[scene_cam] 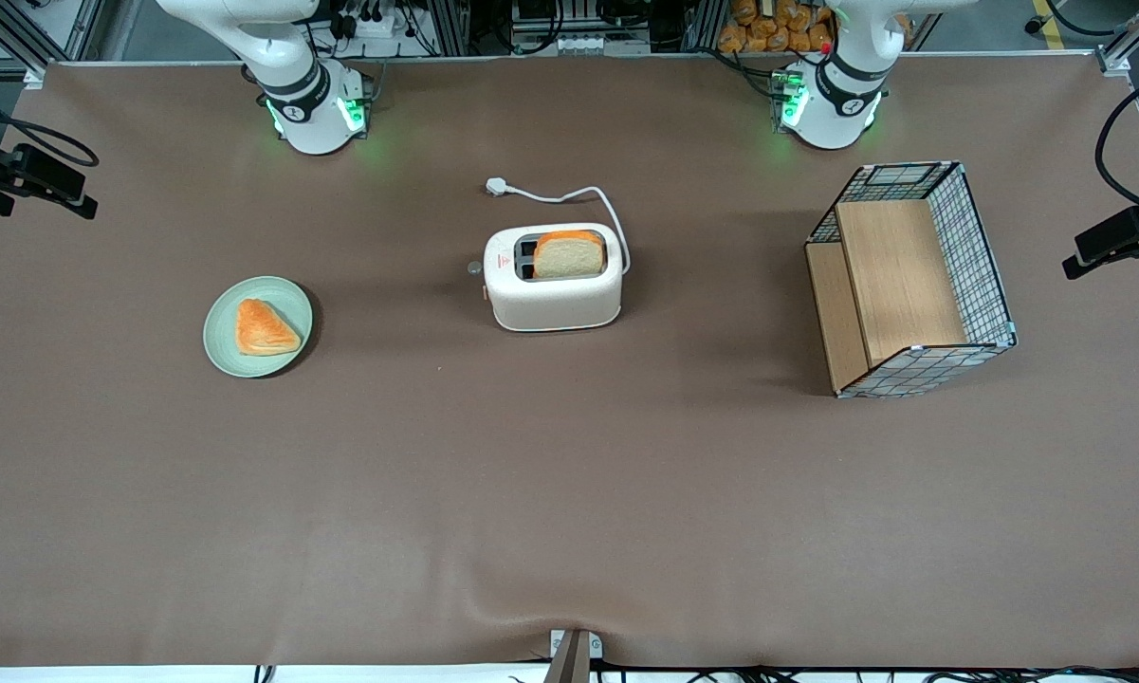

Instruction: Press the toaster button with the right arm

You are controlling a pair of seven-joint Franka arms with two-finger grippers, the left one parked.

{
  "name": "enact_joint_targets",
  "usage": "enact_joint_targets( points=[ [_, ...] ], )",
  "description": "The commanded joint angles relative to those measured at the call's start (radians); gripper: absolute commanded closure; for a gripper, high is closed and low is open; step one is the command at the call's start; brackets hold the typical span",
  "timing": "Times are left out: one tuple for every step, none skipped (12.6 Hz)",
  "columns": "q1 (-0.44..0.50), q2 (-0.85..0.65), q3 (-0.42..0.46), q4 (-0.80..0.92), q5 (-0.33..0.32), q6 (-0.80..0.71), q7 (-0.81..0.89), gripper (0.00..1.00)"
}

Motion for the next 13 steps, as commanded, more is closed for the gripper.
enact_joint_targets(
  points=[
    [-0.016,-0.012,0.013,-0.005,-0.011,0.003,0.013,0.0],
    [-0.016,-0.01,0.013,-0.005,-0.012,0.003,0.015,0.0],
    [-0.016,-0.009,0.013,0.0,-0.009,0.003,0.017,0.0],
    [-0.017,-0.006,0.013,0.003,-0.001,0.003,0.017,0.0],
    [-0.017,-0.006,0.011,0.003,0.005,0.003,0.017,0.0],
    [-0.013,-0.004,0.013,0.003,0.008,0.002,0.014,0.0],
    [-0.006,-0.003,0.016,0.002,0.008,-0.009,0.004,0.0],
    [0.001,-0.003,0.019,-0.006,0.018,-0.044,0.0,0.0],
    [0.024,-0.003,0.017,-0.006,0.061,-0.088,0.009,0.0],
    [0.043,-0.003,0.017,-0.008,0.092,-0.116,0.013,0.0],
    [0.065,-0.003,0.017,-0.017,0.112,-0.145,0.013,0.0],
    [0.079,-0.004,0.017,-0.038,0.152,-0.165,0.013,0.0],
    [0.084,-0.006,0.017,-0.055,0.187,-0.174,0.015,0.0]
  ],
)
